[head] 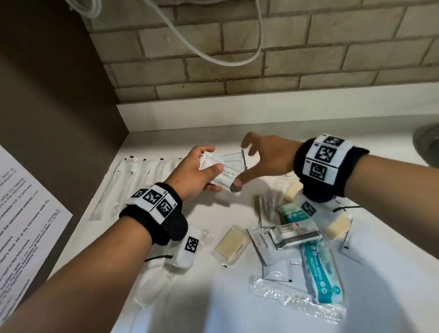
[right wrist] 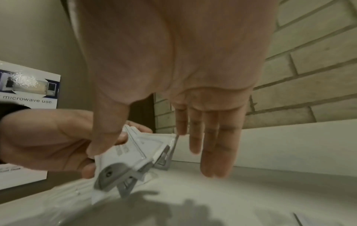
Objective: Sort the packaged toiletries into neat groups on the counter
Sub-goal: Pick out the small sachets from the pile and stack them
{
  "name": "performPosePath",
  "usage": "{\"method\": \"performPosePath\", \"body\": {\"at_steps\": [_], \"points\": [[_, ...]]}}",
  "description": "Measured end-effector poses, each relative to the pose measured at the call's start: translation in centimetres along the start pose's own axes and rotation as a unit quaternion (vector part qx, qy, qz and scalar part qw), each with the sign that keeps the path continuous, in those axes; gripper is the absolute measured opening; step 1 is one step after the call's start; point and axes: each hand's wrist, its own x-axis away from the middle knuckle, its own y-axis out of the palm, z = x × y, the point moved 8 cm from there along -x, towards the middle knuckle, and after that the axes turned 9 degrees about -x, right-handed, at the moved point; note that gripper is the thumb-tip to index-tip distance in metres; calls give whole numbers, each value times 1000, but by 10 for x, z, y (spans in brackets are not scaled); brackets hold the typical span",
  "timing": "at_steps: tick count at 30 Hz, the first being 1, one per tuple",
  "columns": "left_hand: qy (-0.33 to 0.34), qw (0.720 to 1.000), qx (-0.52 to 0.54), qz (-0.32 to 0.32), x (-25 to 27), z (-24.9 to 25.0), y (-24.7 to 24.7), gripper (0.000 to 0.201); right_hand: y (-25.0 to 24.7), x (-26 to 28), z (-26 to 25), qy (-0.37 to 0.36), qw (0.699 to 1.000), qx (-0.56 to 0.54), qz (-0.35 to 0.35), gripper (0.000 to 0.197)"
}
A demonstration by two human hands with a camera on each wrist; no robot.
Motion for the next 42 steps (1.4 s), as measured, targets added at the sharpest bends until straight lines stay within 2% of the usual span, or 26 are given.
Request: {"method": "performPosePath", "body": {"at_steps": [2,3,6,7,9,11,14,17,18,21,23,25,27,29,33,39,42], "points": [[12,1000,16,-10,-3,5,5,37,6,-11,-9,-16,1000,-13,-20,102],[18,1000,16,-13,-5,8,7,35,12,-16,-11,-22,999,-20,-33,96],[18,999,-19,-25,-9,7,11,28,19,-30,-10,-26,999,-11,-25,52],[12,998,-48,-33,-10,3,11,25,21,-33,-7,-26,999,9,-24,43],[6,988,-138,-63,-11,-7,11,24,27,-38,-3,-22,998,53,-28,38],[22,962,-254,-95,-10,-11,12,27,35,-40,-1,-12,994,105,-33,36],[40,899,-421,-113,-12,-10,14,31,46,-45,-1,-15,978,205,-28,34],[41,837,-534,-114,-15,-9,17,31,55,-51,-2,-22,964,265,-29,36],[40,823,-556,-108,-15,-7,17,33,57,-51,-3,-24,961,273,-32,36],[33,812,-575,-90,-13,-3,20,46,63,-52,-3,-29,955,294,-25,37],[43,785,-610,-98,-11,-4,28,51,67,-51,-2,-23,949,314,-19,39],[37,755,-645,-110,-9,-10,35,44,71,-50,2,-18,944,329,-17,39],[13,741,-661,-120,-7,-17,40,32,74,-48,5,-12,944,329,-23,38],[-3,743,-658,-122,-4,-20,44,28,79,-46,9,-9,948,317,-38,38],[-3,770,-625,-130,-2,-22,49,30,80,-41,12,-22,967,247,-63,33],[-21,812,-567,-137,1,-29,45,35,70,-36,10,-33,983,169,-58,27],[-30,831,-538,-141,4,-32,38,39,65,-35,11,-39,986,156,-55,13]]}}
